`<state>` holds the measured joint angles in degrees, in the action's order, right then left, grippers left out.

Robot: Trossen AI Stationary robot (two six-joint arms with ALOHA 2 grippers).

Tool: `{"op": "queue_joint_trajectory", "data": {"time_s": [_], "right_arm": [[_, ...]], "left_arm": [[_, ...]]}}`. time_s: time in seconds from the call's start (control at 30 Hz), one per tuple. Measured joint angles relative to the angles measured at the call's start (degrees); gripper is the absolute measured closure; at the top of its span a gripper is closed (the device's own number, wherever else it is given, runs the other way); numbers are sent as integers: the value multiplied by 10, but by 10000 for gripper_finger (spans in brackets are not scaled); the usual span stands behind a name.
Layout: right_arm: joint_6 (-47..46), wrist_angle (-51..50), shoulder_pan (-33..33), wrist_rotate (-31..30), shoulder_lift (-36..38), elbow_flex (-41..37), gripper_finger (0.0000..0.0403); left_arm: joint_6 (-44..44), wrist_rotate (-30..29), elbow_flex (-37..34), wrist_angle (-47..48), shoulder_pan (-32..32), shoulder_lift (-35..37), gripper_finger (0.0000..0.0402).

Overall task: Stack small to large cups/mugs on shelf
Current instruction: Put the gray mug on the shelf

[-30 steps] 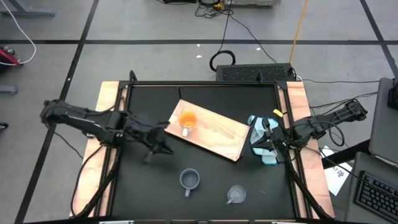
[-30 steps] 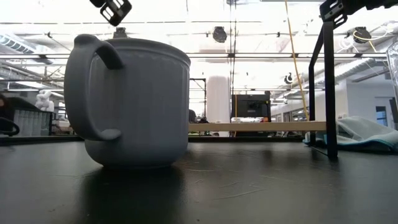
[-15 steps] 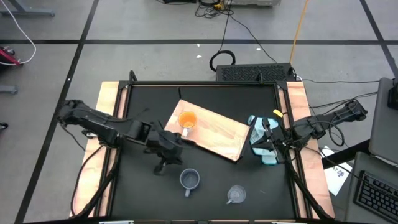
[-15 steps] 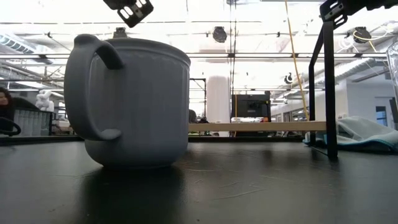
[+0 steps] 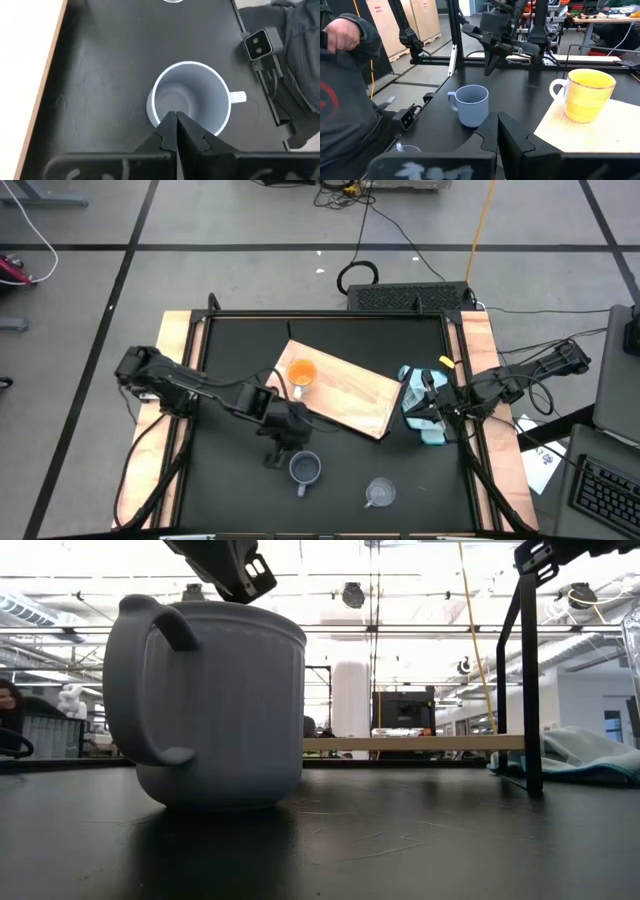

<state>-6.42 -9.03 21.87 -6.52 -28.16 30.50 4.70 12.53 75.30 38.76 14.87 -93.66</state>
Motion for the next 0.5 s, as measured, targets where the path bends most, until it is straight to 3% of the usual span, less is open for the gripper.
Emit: {"op": "queue_joint_trajectory", "data": {"time_s": [0.23, 0.5], "right_arm": [[0, -2, 0, 0, 0, 0, 403], [0, -2, 0, 0, 0, 0, 403]], "left_arm": [[3, 16, 4, 5, 0, -16, 375], [3, 22, 4, -21, 1, -16, 302]]}}
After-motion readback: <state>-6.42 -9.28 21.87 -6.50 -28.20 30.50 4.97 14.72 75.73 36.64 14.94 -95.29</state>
